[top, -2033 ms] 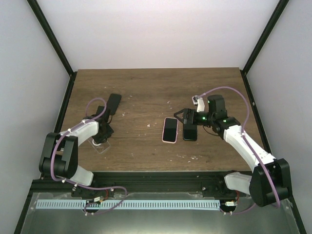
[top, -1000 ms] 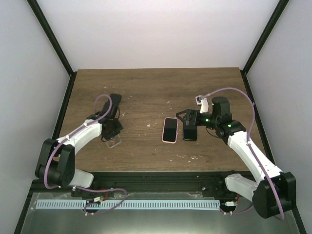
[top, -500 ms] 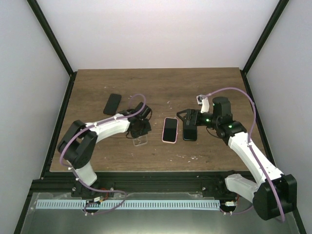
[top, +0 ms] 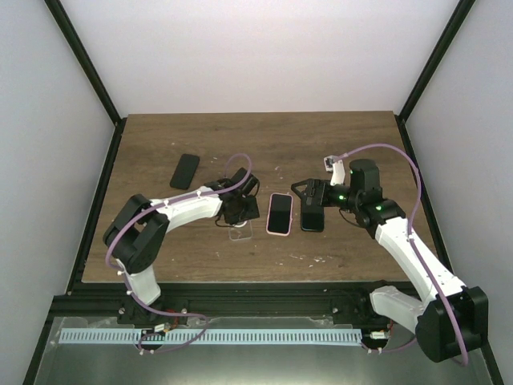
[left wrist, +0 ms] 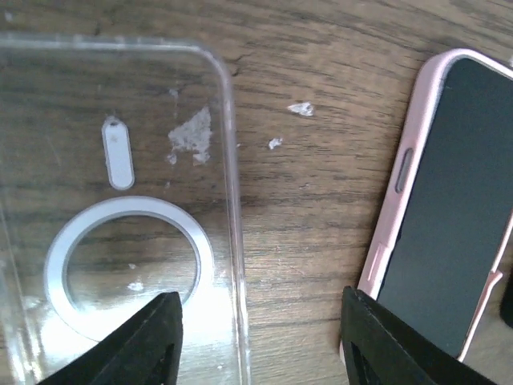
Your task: Put the phone into the phone case
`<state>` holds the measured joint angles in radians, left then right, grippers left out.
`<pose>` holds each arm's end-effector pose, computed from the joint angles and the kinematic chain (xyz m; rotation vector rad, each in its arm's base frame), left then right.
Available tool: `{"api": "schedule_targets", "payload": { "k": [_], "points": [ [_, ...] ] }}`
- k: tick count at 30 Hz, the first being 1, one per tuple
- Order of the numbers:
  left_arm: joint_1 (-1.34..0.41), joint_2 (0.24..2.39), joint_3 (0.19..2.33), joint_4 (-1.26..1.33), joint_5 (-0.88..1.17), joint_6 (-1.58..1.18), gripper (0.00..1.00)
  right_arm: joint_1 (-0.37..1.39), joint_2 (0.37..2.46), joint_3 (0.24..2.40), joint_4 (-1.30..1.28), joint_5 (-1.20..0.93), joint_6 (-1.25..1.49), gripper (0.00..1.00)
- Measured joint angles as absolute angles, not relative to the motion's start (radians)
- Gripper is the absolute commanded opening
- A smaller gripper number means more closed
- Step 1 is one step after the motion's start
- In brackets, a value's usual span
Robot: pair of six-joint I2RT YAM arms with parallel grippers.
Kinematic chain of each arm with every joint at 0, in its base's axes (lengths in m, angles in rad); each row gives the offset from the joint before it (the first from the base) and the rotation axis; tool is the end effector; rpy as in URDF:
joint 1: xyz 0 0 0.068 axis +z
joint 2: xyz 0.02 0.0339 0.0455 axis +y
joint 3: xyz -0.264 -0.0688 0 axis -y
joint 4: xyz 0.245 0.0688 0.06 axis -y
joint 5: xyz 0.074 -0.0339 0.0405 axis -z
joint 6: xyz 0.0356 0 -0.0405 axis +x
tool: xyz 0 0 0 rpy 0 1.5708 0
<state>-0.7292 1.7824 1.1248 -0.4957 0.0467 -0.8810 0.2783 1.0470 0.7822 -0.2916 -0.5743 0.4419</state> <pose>0.2602 -0.2347 0.1692 -0.2018 2.8392 -0.4807 0.2142 0.0813 0.2810 -0.1778 2.1947 1.0260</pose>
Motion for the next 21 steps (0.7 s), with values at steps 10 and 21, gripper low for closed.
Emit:
{"api": "schedule_targets", "payload": {
  "k": [10, 21],
  "points": [
    [-0.605, 1.685, 1.138, -0.525, 0.002, -0.799, 0.97, 0.278, 1.048, 0.782, -0.292, -0.573, 0.442, 1.0],
    [-0.295, 1.742, 1.244, -0.564, -0.044, -0.648, 0.99, 0.278, 1.048, 0.783, -0.298, -0.569, 0.446, 1.0]
  ]
}}
